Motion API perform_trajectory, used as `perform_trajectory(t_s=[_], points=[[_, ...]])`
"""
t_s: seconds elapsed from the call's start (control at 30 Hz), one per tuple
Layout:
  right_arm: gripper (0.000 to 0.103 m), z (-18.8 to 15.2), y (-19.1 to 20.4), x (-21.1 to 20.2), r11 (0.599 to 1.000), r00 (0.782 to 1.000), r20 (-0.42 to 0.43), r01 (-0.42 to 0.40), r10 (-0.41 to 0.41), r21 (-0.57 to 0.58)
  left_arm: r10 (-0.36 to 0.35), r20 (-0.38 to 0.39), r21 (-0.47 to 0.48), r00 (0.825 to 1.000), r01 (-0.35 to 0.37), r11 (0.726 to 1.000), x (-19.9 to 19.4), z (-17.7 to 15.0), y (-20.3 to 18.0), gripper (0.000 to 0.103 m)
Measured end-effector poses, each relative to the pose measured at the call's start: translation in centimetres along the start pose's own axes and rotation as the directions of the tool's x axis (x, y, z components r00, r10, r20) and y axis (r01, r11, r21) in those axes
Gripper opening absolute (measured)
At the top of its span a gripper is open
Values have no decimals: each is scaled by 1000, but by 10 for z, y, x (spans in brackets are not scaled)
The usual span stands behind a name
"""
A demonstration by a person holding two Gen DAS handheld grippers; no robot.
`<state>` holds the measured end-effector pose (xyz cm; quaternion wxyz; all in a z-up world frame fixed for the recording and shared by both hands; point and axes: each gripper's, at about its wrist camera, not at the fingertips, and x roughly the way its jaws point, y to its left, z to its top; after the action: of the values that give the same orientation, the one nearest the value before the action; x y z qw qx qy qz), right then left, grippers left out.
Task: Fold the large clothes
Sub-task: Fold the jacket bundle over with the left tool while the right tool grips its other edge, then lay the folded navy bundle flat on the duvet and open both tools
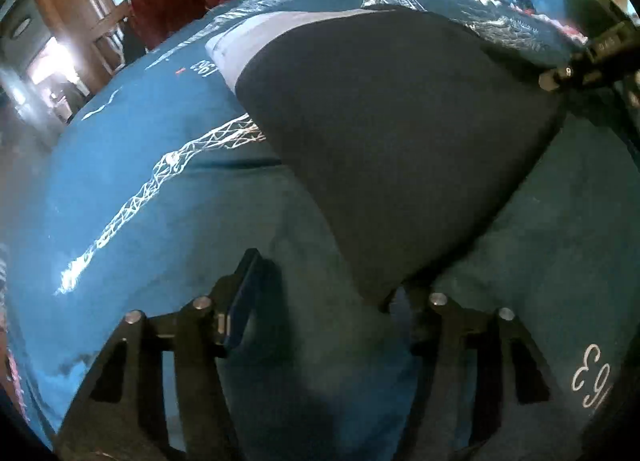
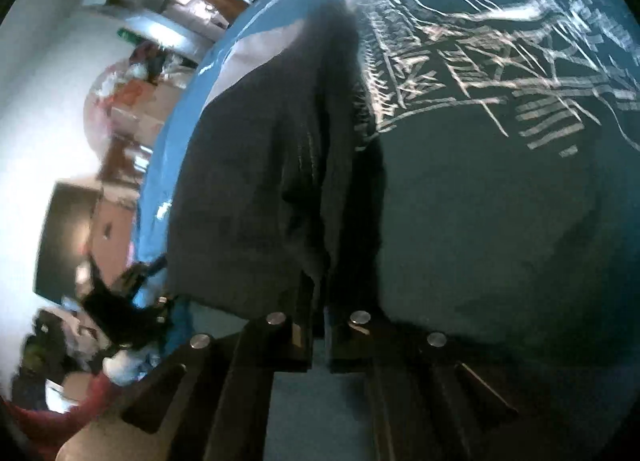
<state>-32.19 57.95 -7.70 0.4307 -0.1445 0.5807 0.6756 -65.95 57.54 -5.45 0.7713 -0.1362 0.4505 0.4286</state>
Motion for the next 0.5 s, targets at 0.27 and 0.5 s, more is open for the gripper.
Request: perform_trajectory(t_s=[0.27, 0.5], points=[[5, 0, -7, 7, 1000, 1000, 8, -5, 5, 22, -162, 284, -188, 945, 221, 957, -83, 23, 23, 57], [4, -2, -18, 10, 999, 1000, 23, -14, 13, 48, -129, 24, -109, 991, 131, 985, 32, 12, 5, 64]])
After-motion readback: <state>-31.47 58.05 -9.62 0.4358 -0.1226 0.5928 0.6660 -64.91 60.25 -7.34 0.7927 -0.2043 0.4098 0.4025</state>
